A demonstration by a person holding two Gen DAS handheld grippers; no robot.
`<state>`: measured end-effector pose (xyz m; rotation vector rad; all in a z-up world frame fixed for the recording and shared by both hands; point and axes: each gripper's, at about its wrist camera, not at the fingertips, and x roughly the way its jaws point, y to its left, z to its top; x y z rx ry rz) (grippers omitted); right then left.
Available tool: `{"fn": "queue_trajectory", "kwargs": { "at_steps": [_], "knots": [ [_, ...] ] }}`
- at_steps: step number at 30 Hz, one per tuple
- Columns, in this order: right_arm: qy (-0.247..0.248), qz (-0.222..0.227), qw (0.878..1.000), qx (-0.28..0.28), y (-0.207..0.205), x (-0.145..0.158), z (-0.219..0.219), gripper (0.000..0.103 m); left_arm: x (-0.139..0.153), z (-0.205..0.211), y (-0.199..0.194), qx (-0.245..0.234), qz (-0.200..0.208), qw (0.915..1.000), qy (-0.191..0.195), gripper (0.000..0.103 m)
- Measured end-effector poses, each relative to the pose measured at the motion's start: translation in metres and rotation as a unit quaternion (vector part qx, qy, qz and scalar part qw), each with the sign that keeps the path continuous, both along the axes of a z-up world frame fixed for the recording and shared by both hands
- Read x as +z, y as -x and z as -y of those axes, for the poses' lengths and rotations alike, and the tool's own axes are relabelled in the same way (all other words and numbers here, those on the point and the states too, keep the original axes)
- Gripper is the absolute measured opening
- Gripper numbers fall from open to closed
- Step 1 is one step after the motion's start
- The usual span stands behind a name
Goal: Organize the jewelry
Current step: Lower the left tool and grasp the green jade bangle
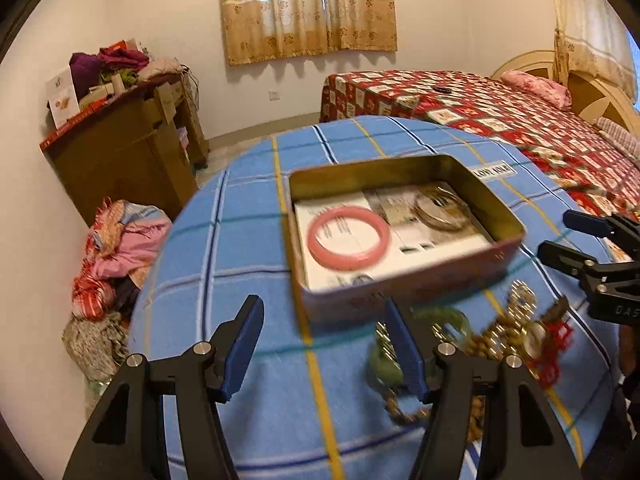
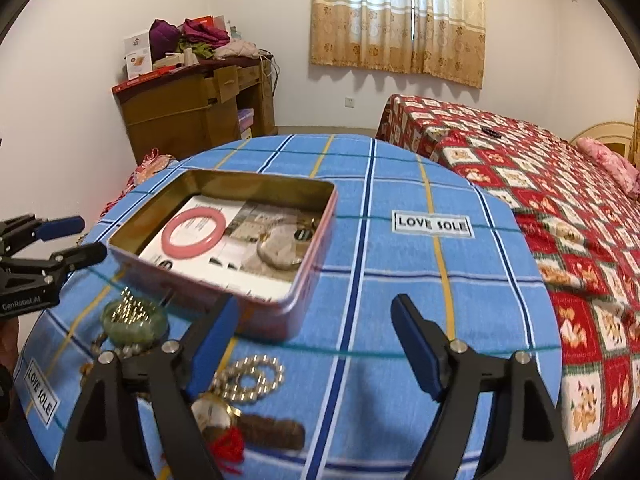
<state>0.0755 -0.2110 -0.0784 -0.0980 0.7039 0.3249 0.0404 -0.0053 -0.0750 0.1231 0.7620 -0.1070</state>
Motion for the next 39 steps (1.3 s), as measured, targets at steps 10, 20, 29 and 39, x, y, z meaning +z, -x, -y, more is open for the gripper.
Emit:
{"fn": "queue_trajectory", "kwargs": {
  "at_steps": [10,20,29,39],
  "knots": [
    [0.001,-0.007,1.0,-0.008,0.017,-0.014,0.008,0.082,-0.011,0.027,0.016,-0.032,-0.021,0.9991,0.02,0.063],
    [-0.002,-0.013,1.0,-0.004,0.02,-0.025,0.004,0.083,-0.019,0.044,0.015,-0.06,-0.022,0.998,0.003,0.063],
    [-0.001,-0.015,1.0,-0.004,0.023,-0.028,0.002,0.083,-0.029,0.05,0.009,-0.083,-0.034,0.9959,0.0,0.038],
    [0.003,-0.013,1.0,-0.008,0.023,-0.029,0.002,0.084,-0.024,0.032,0.018,-0.08,-0.037,0.9959,0.02,0.01]
  ]
}}
